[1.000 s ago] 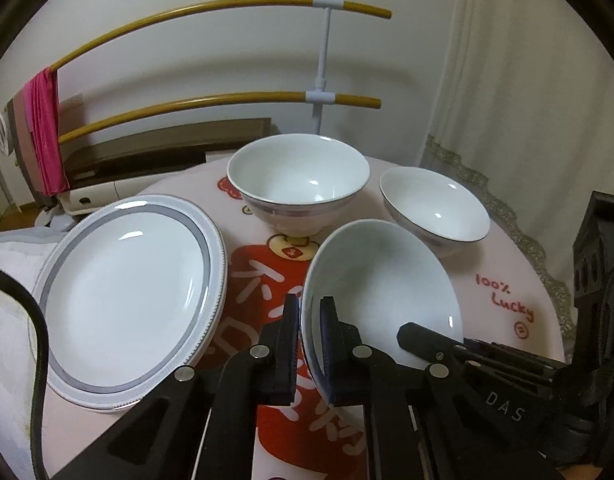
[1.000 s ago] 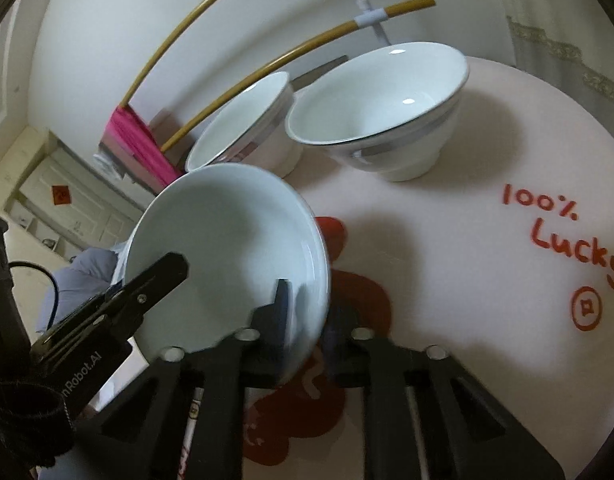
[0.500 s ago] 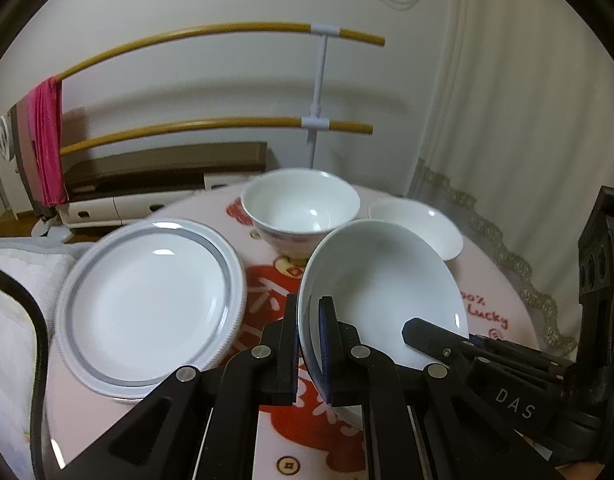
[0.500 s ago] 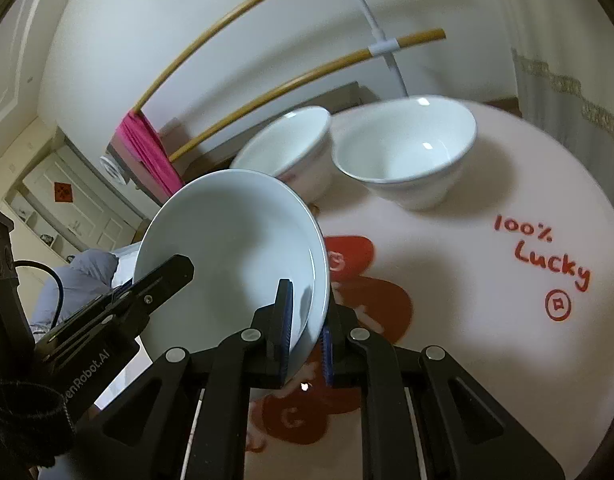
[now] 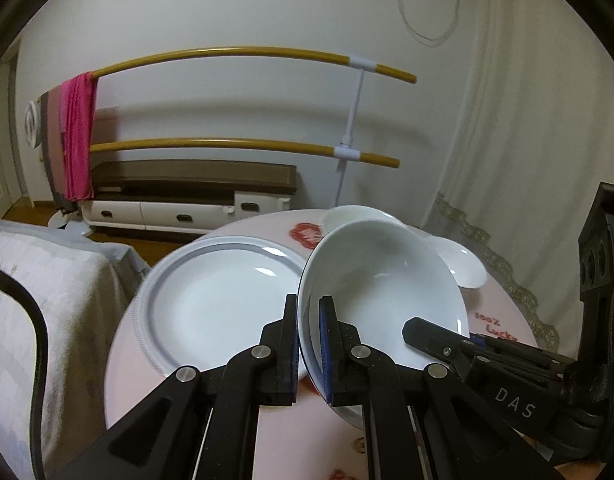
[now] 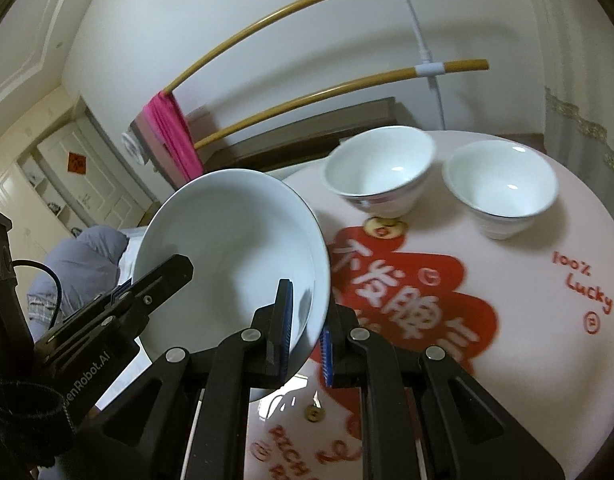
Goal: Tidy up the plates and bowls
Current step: 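Carry the held bowl over another white bowl and lower it inside, then open both tools to release the bowl into the other bowl, then lift both tools away and move toward the remaining white bowl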
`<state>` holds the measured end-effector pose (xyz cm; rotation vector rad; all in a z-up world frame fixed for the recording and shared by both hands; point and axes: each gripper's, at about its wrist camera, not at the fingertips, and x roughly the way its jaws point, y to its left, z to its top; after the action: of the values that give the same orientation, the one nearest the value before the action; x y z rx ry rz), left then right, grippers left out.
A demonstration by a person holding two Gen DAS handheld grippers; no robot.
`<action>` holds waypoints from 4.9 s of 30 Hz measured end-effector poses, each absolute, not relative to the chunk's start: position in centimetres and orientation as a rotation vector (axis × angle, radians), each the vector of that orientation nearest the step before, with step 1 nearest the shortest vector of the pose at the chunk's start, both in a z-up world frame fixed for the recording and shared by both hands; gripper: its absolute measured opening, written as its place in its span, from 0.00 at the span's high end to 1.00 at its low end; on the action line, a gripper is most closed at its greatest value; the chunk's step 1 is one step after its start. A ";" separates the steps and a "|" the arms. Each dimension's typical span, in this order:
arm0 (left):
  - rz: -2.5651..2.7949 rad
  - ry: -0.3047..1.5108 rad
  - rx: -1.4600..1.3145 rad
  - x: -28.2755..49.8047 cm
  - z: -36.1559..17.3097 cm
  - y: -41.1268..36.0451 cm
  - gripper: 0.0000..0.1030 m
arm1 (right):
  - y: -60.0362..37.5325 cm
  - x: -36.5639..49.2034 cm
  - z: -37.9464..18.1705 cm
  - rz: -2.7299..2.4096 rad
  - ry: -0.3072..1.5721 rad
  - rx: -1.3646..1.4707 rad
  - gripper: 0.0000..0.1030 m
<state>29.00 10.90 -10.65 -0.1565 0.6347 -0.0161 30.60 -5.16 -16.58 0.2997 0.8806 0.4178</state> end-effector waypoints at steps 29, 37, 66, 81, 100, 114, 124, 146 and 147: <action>0.045 0.712 -0.249 35.2 -13.6 19.9 0.94 | 5.4 35.3 -20.0 0.415 1.006 0.151 0.88; -0.007 0.663 -0.216 36.5 -11.5 17.5 0.94 | 2.6 35.7 -17.7 0.380 0.944 0.177 0.88; -0.122 0.821 -0.139 58.0 -12.3 8.6 0.92 | -9.8 47.3 -18.9 0.169 0.947 0.120 0.88; -0.116 0.837 -0.141 59.6 -13.7 7.5 0.90 | -8.8 48.1 -19.3 0.126 0.945 0.027 0.88; -0.109 0.825 -0.124 57.9 -14.2 7.5 0.91 | -9.1 49.6 -21.2 0.120 1.006 0.068 0.84; -0.094 0.832 -0.108 57.7 -13.9 7.5 0.86 | -9.8 50.0 -22.1 0.174 1.024 0.126 0.86; -0.065 0.819 -0.095 57.1 -12.8 6.8 0.78 | -9.5 50.0 -22.0 0.157 1.028 0.130 0.85; 0.001 0.756 -0.103 48.8 -9.7 6.1 0.33 | -10.5 45.2 -17.6 0.208 0.958 0.208 0.56; 0.002 0.744 -0.104 48.1 -9.3 6.1 0.32 | -10.7 44.5 -17.1 0.214 0.944 0.214 0.54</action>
<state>48.11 6.11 -9.33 -0.1040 0.7439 0.0018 44.46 -10.73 -17.07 0.2144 0.9441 0.2143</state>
